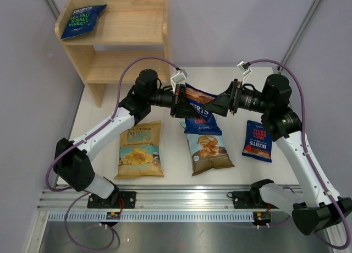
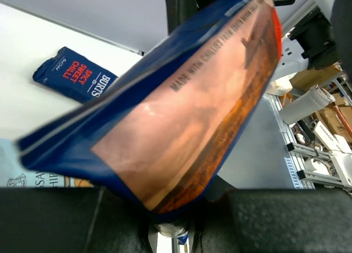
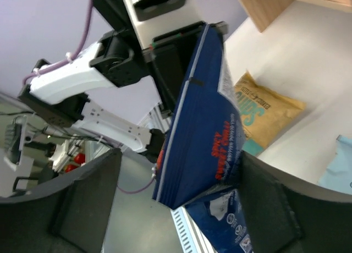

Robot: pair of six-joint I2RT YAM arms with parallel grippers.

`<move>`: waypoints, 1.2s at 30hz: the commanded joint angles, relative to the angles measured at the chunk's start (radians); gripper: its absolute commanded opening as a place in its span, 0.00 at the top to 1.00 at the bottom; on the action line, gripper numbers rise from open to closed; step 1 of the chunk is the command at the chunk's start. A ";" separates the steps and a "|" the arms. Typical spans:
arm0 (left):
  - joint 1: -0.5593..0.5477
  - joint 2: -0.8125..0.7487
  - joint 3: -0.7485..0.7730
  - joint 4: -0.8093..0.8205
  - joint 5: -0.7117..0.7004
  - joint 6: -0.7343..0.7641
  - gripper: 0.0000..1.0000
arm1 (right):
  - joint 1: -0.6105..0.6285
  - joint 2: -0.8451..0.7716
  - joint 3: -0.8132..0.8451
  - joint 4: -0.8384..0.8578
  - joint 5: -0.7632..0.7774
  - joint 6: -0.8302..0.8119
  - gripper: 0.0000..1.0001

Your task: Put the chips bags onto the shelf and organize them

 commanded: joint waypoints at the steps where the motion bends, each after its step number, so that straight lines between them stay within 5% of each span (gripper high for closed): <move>1: -0.015 -0.002 0.032 -0.060 -0.026 0.048 0.86 | 0.008 0.007 0.054 -0.050 0.103 -0.064 0.15; 12: -0.016 -0.022 0.047 -0.106 0.043 0.093 0.77 | 0.008 0.022 0.101 -0.157 0.100 -0.176 0.82; 14: -0.016 -0.024 0.046 -0.100 0.048 0.093 0.72 | 0.008 0.022 0.107 -0.146 0.111 -0.147 0.82; 16: -0.016 -0.037 0.037 -0.074 0.036 0.079 0.57 | 0.008 0.016 0.109 -0.111 0.118 -0.126 0.85; 19: -0.015 -0.073 0.018 -0.067 -0.038 0.084 0.29 | 0.008 -0.002 0.106 -0.039 0.147 -0.080 0.92; 21: -0.013 -0.108 0.009 -0.067 -0.119 0.084 0.01 | 0.008 -0.010 0.117 -0.007 0.169 -0.055 0.96; 28: 0.003 -0.270 -0.040 -0.069 -0.492 0.029 0.01 | 0.008 -0.027 0.167 0.038 0.278 -0.026 0.97; 33: 0.010 -0.418 -0.170 0.084 -0.827 -0.137 0.01 | 0.009 -0.051 0.149 0.173 0.310 0.048 0.95; 36: 0.011 -0.491 -0.248 0.179 -0.900 -0.246 0.01 | 0.008 -0.068 0.129 0.283 0.328 0.107 0.96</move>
